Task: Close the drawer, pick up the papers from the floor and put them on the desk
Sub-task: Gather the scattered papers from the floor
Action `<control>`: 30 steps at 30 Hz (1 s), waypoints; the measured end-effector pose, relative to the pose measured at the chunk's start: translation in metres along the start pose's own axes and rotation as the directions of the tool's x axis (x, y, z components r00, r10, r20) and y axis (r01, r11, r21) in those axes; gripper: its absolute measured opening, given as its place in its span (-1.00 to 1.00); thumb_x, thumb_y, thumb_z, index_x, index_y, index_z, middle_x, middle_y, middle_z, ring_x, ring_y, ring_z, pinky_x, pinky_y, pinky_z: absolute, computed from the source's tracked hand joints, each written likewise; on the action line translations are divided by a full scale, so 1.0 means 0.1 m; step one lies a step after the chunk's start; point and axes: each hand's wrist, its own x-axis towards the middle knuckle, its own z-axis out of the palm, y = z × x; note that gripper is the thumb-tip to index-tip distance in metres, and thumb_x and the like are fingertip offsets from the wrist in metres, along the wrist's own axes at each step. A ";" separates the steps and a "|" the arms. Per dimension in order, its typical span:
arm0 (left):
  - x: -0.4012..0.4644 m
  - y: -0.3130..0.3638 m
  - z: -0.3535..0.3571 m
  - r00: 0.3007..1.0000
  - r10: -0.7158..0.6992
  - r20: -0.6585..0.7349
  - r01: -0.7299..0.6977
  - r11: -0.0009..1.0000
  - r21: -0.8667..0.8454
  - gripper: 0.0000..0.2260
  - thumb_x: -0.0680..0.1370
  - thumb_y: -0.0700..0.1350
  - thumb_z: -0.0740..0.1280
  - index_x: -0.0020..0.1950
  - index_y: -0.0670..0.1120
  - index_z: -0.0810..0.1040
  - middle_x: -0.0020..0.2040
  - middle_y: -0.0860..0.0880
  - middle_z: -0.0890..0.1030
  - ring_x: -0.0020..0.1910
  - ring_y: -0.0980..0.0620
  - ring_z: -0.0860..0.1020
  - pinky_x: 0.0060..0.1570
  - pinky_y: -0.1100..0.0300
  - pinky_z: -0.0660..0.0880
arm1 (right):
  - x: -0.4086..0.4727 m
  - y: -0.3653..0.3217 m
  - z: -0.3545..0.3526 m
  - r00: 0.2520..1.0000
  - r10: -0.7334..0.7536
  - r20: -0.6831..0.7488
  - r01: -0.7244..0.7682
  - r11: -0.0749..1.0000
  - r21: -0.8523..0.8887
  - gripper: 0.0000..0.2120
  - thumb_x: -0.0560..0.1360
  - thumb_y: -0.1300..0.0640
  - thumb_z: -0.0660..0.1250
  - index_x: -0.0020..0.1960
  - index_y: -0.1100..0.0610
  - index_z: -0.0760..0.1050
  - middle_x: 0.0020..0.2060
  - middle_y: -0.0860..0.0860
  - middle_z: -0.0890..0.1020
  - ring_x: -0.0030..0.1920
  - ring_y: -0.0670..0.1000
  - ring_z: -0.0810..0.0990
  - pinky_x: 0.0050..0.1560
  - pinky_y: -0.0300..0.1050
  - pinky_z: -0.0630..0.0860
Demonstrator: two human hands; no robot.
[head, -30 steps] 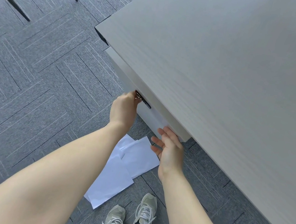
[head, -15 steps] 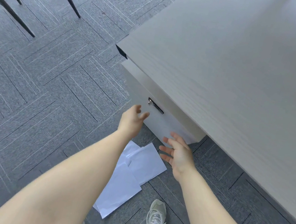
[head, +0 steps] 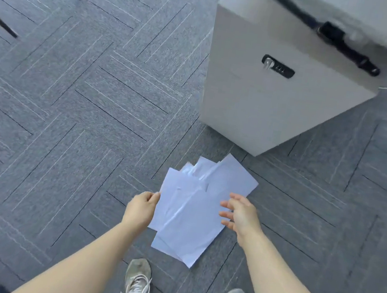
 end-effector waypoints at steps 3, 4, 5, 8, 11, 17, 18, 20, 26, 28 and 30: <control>0.45 -0.64 0.31 0.997 -0.044 0.066 0.045 0.999 -0.010 -0.75 0.55 0.05 0.20 -0.13 -0.09 0.54 -0.19 -0.14 0.58 -0.21 -0.10 0.50 -0.21 0.09 0.33 | 0.53 0.80 0.20 0.996 0.083 -0.044 -0.087 0.991 -0.100 -0.64 0.53 0.27 0.19 0.32 0.18 0.41 -0.10 0.10 0.55 -0.31 0.07 0.46 -0.34 -0.13 0.39; 0.65 -0.84 0.47 0.994 -0.059 0.096 0.059 0.998 -0.003 -0.75 0.55 0.04 0.23 -0.04 -0.10 0.59 -0.11 -0.14 0.63 -0.11 -0.14 0.57 -0.17 0.09 0.38 | 0.75 1.06 0.24 0.993 0.101 -0.060 -0.108 0.986 -0.127 -0.61 0.52 0.29 0.20 0.35 0.20 0.40 -0.12 0.10 0.53 -0.31 0.08 0.45 -0.34 -0.14 0.37; 0.87 -1.01 0.62 0.991 -0.066 0.117 0.066 0.998 0.003 -0.71 0.54 0.03 0.26 0.09 -0.12 0.61 0.02 -0.15 0.66 0.02 -0.16 0.60 -0.11 0.09 0.42 | 1.00 1.31 0.28 0.990 0.118 -0.079 -0.129 0.980 -0.149 -0.58 0.51 0.30 0.21 0.37 0.20 0.39 -0.13 0.11 0.51 -0.28 0.10 0.46 -0.35 -0.14 0.37; 1.61 -1.42 1.07 0.993 -0.033 0.113 0.027 0.998 0.051 -0.61 0.53 -0.02 0.30 0.30 -0.18 0.53 0.25 -0.13 0.60 0.21 -0.13 0.55 0.09 0.09 0.44 | 1.85 2.00 0.32 0.983 0.106 -0.151 -0.144 0.951 -0.272 -0.58 0.46 0.25 0.26 0.32 0.24 0.42 -0.09 0.17 0.56 -0.23 0.14 0.50 -0.31 -0.11 0.42; 2.33 -1.76 1.48 0.995 -0.019 0.095 0.005 0.990 0.143 -0.53 0.51 -0.02 0.33 0.35 -0.22 0.46 0.29 -0.17 0.56 0.22 -0.17 0.54 0.12 0.06 0.44 | 2.67 2.57 0.30 0.955 0.054 -0.291 -0.160 0.921 -0.354 -0.90 0.41 0.20 0.34 -0.20 0.23 0.47 -0.28 0.11 0.55 -0.31 0.15 0.57 -0.21 -0.03 0.47; 2.95 -2.22 2.12 0.991 -0.088 -0.101 0.109 0.966 0.234 -0.35 0.37 0.15 0.44 0.28 -0.24 0.37 0.24 -0.22 0.51 0.28 -0.28 0.42 0.17 -0.06 0.44 | 3.33 3.14 0.56 0.845 -0.017 -0.535 -0.143 0.956 -0.256 -0.50 0.36 0.00 0.44 0.16 0.26 0.41 0.11 0.24 0.61 0.11 0.28 0.60 -0.06 0.04 0.48; 2.96 -2.26 2.18 0.989 -0.057 -0.139 0.092 0.963 0.253 -0.37 0.37 0.18 0.42 0.26 -0.21 0.40 0.21 -0.20 0.55 0.28 -0.26 0.41 0.16 -0.04 0.42 | 3.36 3.19 0.63 0.834 -0.028 -0.551 -0.129 0.961 -0.246 -0.52 0.34 0.00 0.44 0.14 0.23 0.42 0.10 0.23 0.61 0.09 0.28 0.61 -0.04 0.07 0.52; 2.90 -2.28 2.26 0.988 0.003 -0.154 0.038 0.964 0.262 -0.47 0.35 0.22 0.39 0.13 -0.13 0.49 0.10 -0.14 0.61 0.19 -0.21 0.50 0.12 -0.02 0.44 | 3.36 3.24 0.79 0.832 -0.051 -0.553 -0.098 0.967 -0.236 -0.57 0.30 -0.01 0.43 0.09 0.18 0.47 0.06 0.20 0.64 0.05 0.27 0.63 0.02 0.11 0.55; 2.80 -2.11 2.35 0.954 0.300 0.018 -0.300 0.950 0.084 -0.81 0.40 -0.09 0.38 -0.28 -0.16 0.42 -0.38 -0.10 0.52 -0.36 -0.06 0.49 -0.29 -0.01 0.47 | 3.32 3.15 0.97 0.917 -0.085 -0.389 0.010 0.982 -0.191 -0.86 0.44 0.10 0.34 -0.19 0.17 0.48 -0.26 0.08 0.59 -0.23 0.17 0.55 -0.14 -0.02 0.51; 2.90 -1.91 2.23 0.908 0.418 -0.029 -0.412 0.904 0.117 -0.73 0.41 -0.06 0.40 -0.29 -0.20 0.40 -0.39 -0.14 0.49 -0.38 -0.12 0.43 -0.34 0.02 0.40 | 3.37 3.03 0.89 0.899 -0.169 -0.403 0.089 0.974 -0.210 -0.87 0.49 0.10 0.31 -0.13 0.17 0.50 -0.22 0.07 0.59 -0.23 0.14 0.53 -0.18 -0.02 0.47; 3.07 -1.67 2.14 0.866 0.495 -0.067 -0.471 0.854 0.221 -0.71 0.42 -0.02 0.41 -0.26 -0.24 0.46 -0.26 -0.18 0.54 -0.21 -0.18 0.52 -0.22 0.00 0.46 | 3.46 2.85 0.80 0.881 -0.206 -0.426 0.135 0.972 -0.192 -0.72 0.49 0.03 0.33 0.14 0.13 0.51 0.09 0.12 0.58 -0.03 0.19 0.59 -0.09 0.01 0.50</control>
